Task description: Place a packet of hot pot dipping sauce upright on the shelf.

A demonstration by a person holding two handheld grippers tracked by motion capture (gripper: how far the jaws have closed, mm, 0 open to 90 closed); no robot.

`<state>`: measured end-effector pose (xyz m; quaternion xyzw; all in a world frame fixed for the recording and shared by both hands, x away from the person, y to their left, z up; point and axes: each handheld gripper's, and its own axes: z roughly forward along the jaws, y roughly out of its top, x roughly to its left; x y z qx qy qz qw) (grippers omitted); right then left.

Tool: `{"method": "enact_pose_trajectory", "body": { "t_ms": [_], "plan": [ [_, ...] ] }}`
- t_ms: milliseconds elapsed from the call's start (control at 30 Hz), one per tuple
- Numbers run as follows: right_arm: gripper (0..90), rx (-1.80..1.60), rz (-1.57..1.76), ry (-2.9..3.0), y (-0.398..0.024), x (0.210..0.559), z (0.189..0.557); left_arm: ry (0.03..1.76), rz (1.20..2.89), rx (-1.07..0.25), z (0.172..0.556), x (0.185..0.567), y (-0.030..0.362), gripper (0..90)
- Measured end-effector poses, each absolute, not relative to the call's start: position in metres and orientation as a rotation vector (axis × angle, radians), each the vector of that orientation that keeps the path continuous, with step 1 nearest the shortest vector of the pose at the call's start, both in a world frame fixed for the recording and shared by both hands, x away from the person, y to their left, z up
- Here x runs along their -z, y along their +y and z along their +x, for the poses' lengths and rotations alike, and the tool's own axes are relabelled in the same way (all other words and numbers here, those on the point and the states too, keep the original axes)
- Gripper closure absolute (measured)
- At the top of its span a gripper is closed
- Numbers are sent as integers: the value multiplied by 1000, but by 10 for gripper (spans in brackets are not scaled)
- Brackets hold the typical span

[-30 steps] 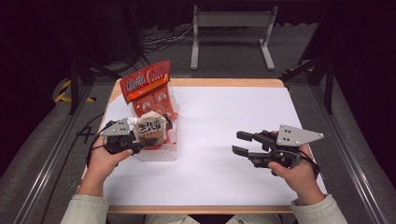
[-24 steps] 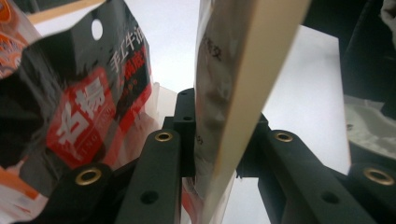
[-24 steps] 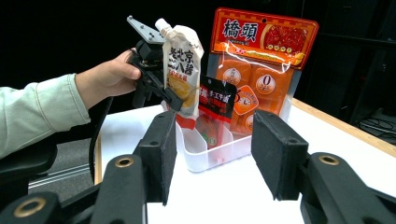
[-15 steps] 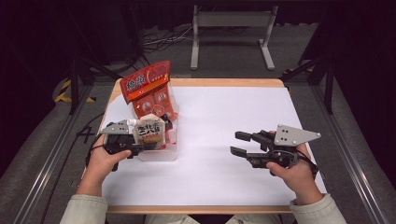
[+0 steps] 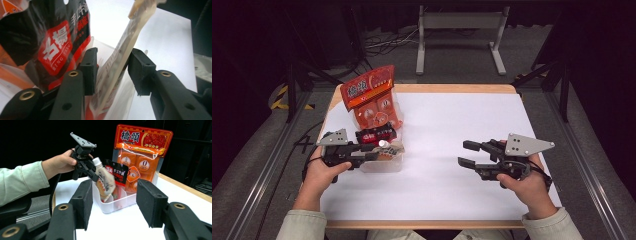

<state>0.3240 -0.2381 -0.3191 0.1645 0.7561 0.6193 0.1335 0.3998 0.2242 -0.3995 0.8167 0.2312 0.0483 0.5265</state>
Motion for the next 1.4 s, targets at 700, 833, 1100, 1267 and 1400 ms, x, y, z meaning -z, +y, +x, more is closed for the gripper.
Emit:
{"method": "enact_pose_trajectory", "body": {
  "t_ms": [700, 833, 1100, 1267, 1400],
  "plan": [
    [440, -1813, 456, 2198, -230, 318, 328, 737, 1955, -265, 375, 384, 254, 682],
    [421, -1808, 459, 2193, -230, 318, 330, 769, 1913, -293, 369, 379, 254, 455],
    [314, -1749, 570, 2109, -242, 324, 335, 813, 1797, -338, 351, 366, 262, 148],
    [288, -1658, 664, 2069, -259, 330, 338, 830, 1762, -360, 339, 367, 266, 104],
    [280, -1630, 718, 2040, -272, 333, 338, 843, 1786, -373, 331, 370, 267, 100]
  ]
}}
